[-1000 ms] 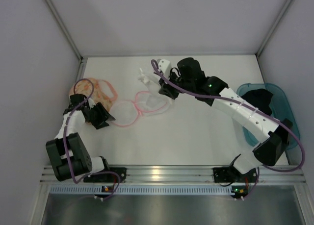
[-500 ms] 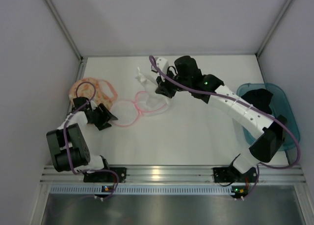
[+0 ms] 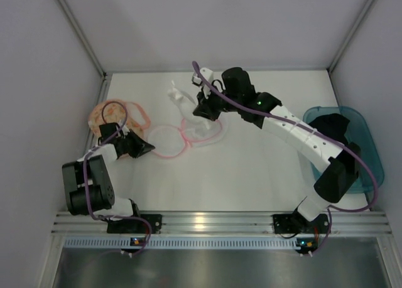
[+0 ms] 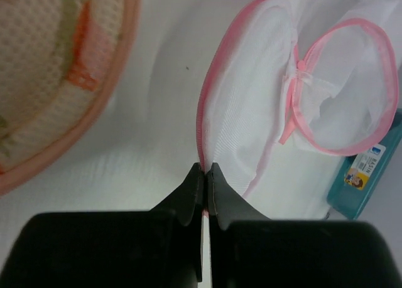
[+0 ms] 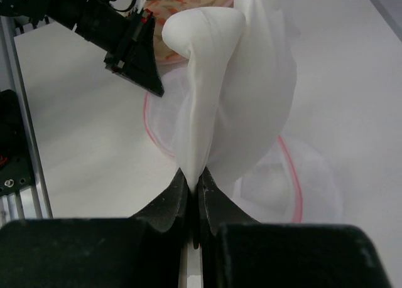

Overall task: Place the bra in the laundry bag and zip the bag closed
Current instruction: Place the bra in the laundry bag.

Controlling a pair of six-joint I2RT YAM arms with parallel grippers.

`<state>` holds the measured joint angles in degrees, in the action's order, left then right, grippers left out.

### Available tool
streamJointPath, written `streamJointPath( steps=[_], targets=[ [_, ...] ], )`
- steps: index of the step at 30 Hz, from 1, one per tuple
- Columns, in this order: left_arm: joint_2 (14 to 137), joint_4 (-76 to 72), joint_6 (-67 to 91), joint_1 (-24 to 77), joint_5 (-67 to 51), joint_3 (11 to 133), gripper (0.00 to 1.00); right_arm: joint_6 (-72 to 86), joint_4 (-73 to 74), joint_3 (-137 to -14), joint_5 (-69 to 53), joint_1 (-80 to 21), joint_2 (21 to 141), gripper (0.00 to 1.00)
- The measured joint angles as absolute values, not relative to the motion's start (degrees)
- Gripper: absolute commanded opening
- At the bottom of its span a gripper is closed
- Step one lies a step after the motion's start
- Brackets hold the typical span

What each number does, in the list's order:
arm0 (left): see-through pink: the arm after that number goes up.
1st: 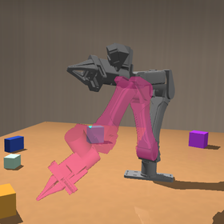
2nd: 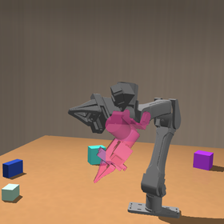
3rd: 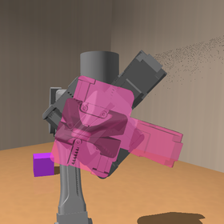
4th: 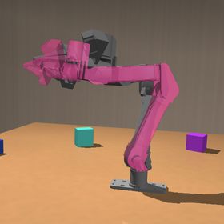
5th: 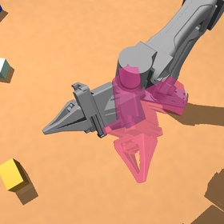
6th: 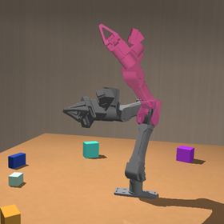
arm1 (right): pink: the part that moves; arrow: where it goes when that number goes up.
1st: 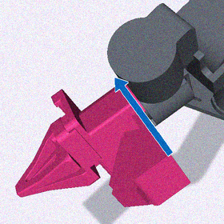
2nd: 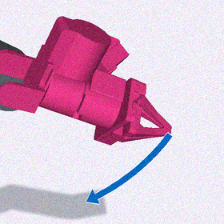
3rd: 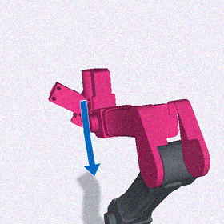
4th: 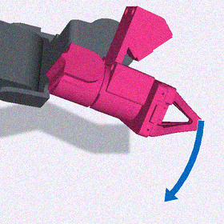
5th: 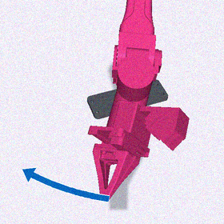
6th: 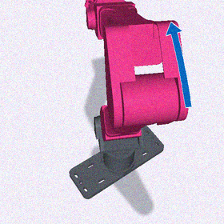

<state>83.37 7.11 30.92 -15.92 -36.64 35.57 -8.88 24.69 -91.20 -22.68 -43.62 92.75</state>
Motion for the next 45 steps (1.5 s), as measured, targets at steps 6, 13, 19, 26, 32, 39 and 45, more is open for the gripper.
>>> streamJointPath(
  steps=[6,13,19,26,32,39,45],
  targets=[
    [78.08,11.66,31.31,-13.82,-40.75,37.12,0.0,-8.49,21.39,-89.89,-23.49,-43.57,92.73,0.0],
    [69.89,20.4,28.99,-13.85,-48.62,43.11,0.0,-8.97,19.07,-85.76,-23.94,-43.53,92.73,0.0],
    [69.21,24.6,29.02,-13.82,-53.95,43.88,0.0,-10.41,16.88,-79.57,-24.73,-43.31,92.73,0.0],
    [71.92,25.87,31.0,-14.28,-57.54,43.88,0.0,-11.46,10.87,-70.91,-22.7,-42.78,92.64,0.0],
    [74.7,26.13,32.16,-15.62,-59.35,43.92,0.0,-11.66,3.7,-65.34,-20.1,-42.11,92.62,0.0],
    [75.96,26.61,33.78,-18.83,-60.77,46.5,0.0,-13.58,0.82,-59.88,-19.88,-40.95,89.25,0.0],
    [76.01,26.61,34.74,-19.86,-61.32,47.92,0.0,-14.87,1.06,-56.84,-21.08,-40.45,85.17,0.0]
  ],
)
